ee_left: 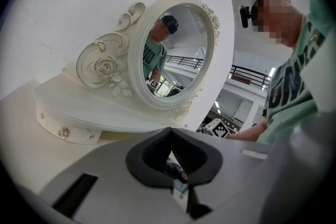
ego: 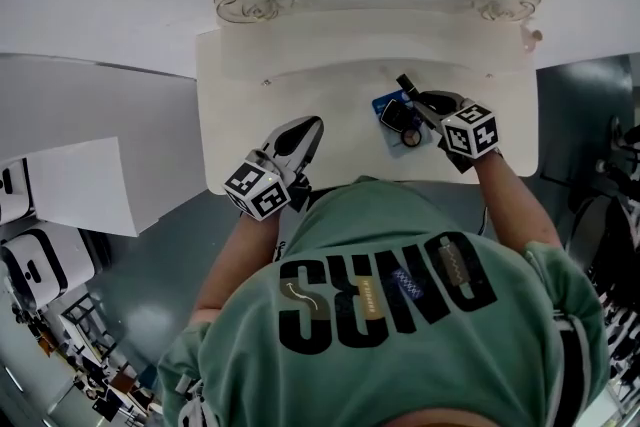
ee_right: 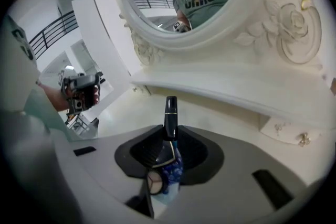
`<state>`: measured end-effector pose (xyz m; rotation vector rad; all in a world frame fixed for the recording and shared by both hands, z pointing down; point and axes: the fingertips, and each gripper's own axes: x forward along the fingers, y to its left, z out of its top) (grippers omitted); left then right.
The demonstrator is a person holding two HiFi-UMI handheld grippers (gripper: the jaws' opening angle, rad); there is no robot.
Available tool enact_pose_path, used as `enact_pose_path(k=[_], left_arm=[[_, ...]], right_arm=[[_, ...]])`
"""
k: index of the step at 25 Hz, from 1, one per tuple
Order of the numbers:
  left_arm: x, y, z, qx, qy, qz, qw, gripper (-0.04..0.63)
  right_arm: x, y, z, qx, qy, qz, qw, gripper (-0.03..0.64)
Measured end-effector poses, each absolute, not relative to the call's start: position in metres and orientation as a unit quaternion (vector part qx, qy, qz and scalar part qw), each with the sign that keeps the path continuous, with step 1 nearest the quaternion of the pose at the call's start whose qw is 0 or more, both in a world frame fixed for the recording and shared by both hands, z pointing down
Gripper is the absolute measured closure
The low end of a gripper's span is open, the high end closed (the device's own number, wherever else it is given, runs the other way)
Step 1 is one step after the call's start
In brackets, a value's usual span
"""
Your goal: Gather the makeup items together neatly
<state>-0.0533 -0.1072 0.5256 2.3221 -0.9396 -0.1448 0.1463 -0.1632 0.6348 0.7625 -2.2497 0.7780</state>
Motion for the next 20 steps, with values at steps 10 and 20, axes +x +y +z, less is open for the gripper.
enact_pose_path(k=[10,20], left_arm=[[-0.136,-0.111,0.500,0.881,-0.365,-0.076,0.290,0.597],[-0.237,-0.097,0.498,0.883,-0.367,-0.066,0.284,0.597]], right_arm=[[0.000,-0.225,0.561,0.353,-0.849,0.302,0.252,0.538],[-0.080,-0.261,0.593,0.452,-0.771,0.366,0.260,0.538]])
